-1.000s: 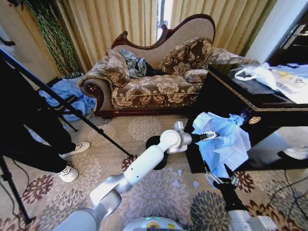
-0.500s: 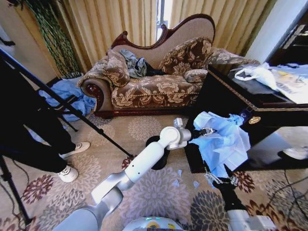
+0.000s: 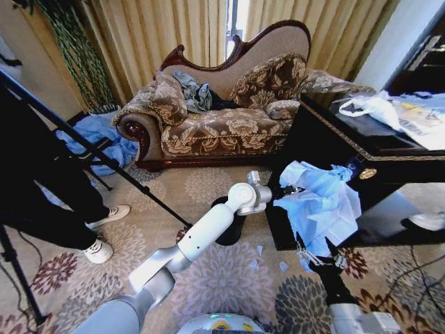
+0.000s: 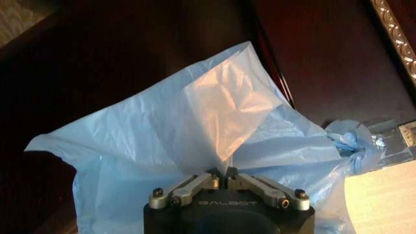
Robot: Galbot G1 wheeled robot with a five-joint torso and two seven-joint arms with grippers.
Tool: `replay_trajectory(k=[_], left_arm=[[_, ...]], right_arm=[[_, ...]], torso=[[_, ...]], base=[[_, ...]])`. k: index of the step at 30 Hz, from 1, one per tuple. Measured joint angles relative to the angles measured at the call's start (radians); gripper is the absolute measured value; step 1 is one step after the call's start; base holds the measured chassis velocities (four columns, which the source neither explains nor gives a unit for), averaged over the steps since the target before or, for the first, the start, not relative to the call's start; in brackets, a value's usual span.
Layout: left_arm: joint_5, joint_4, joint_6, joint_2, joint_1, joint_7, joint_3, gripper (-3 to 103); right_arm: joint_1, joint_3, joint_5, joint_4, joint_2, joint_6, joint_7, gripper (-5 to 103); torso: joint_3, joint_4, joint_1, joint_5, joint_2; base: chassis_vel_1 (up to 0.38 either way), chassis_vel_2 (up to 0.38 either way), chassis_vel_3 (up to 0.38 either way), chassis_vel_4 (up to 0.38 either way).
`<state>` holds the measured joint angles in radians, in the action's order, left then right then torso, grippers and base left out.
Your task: Place a garbage bag over the trash bin.
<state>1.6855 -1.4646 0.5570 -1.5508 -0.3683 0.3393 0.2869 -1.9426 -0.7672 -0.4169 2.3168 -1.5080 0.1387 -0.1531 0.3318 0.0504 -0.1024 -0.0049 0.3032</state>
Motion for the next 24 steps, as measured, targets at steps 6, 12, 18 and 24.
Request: replay_trajectory(k=[6,12,18,24], left_arm=[[-0.005,-0.002,-0.001,0.002,-0.002,-0.006,0.003,0],[-0.013,-0.048,0.006,0.039,-0.032,0.045,-0.015,0],[0.021,-0.121,0.023,0.13,-0.061,0.099,-0.046,0],[0.06,-0.204,0.034,0.24,-0.096,0.115,-0.091,0]], right_arm=[[0.001,-0.001,-0.001,-0.001,0.002,0.0,0.0,100],[0.004,-0.017,-0.025,0.031,0.007,-0.002,0.009,100],[0.008,-0.037,-0.054,0.067,0.023,-0.009,0.016,100],[0.01,-0.084,-0.114,0.125,0.053,-0.02,0.04,100]], torso=[[0.0,0.0,0.0,0.0,0.0],[0.0,0.0001,0.0,0.0,0.0],[0.0,-0.0001,0.0,-0.0002,0.0],[0.0,-0.0002,0.0,-0.0002,0.0]], base=[[0.0,0.0,0.0,0.0],[0.0,0.0,0.0,0.0],[0.0,0.0,0.0,0.0],[0.0,0.0,0.0,0.0]])
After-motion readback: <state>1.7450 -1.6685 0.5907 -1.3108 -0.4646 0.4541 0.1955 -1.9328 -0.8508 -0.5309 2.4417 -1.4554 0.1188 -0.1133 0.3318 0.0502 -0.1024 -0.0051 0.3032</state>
